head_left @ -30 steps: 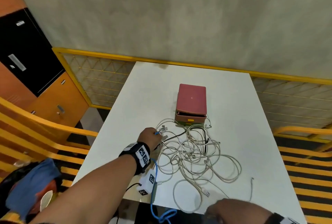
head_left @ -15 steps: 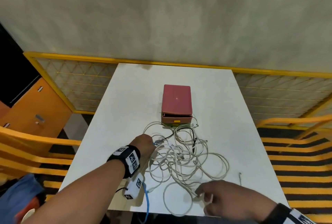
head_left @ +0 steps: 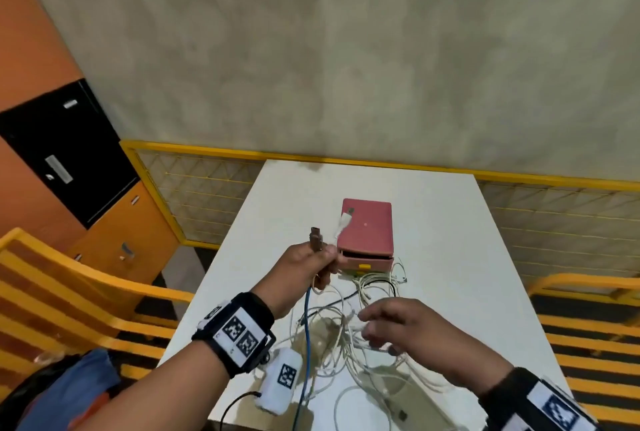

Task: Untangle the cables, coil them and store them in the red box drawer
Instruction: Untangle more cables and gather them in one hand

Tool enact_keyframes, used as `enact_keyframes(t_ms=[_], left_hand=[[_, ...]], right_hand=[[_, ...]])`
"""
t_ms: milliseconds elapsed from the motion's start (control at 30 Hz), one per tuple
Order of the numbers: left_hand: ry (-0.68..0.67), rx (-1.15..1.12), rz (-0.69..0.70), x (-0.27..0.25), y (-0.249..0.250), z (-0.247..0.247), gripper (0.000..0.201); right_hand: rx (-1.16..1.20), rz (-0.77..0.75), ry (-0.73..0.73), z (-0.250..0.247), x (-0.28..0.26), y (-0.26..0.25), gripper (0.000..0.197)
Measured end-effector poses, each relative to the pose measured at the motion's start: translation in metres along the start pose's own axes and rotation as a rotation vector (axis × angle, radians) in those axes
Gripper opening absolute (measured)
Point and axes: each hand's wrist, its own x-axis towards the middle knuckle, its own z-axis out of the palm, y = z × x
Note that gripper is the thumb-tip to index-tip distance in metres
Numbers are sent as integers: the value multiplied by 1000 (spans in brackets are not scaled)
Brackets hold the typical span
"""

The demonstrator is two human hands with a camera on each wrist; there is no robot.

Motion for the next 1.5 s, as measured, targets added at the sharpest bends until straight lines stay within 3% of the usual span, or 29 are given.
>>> enact_keyframes(t_ms=[133,233,300,333,400,533,633,833,933,1000,1067,1133,1233,1300,1367,1500], left_hand=[[-71,-245,114,-7,27,15,24],[-115,-413,116,-14,45,30,15],[-153,-494,100,-19,50,39,6],[-175,-512,103,-22,50,43,1],[-189,-462,119,-26,47,47,15],[-167,-373,116,-38,39,46,23],[-213,-331,-31,-51,25,37,30],[-396,-67,-529,-87,-34,5,47],[-532,247,-629,-109,-47,-7,55],[-588,376,-574,-115,-35,-8,50],[-517,192,-418,-109,-17,-4,39],[-298,-32,-242,-91,2,4,36],[47,39,34,-50,28,19,26],[70,132,120,-28,35,34,20],[41,240,121,-17,26,46,18],[20,194,150,-16,14,61,19]], right_hand=[[374,89,-19,7,8,-13,38],[553,215,-104,16,19,-14,63],[678,225,-141,21,27,-15,69],[742,207,-150,22,29,-16,67],[826,159,-144,21,33,-23,57],[1019,116,0,5,41,-35,33],[1137,125,175,-18,48,-36,28],[1124,116,220,-40,52,-37,29],[1119,158,242,-40,52,-33,31],[1116,181,256,-35,53,-25,31],[1065,176,252,-27,53,-18,29],[989,143,200,-16,50,-13,29],[951,76,72,2,44,-13,31],[985,22,24,9,42,-20,34],[1053,1,15,10,41,-27,38],[1054,50,51,-3,37,-31,34]])
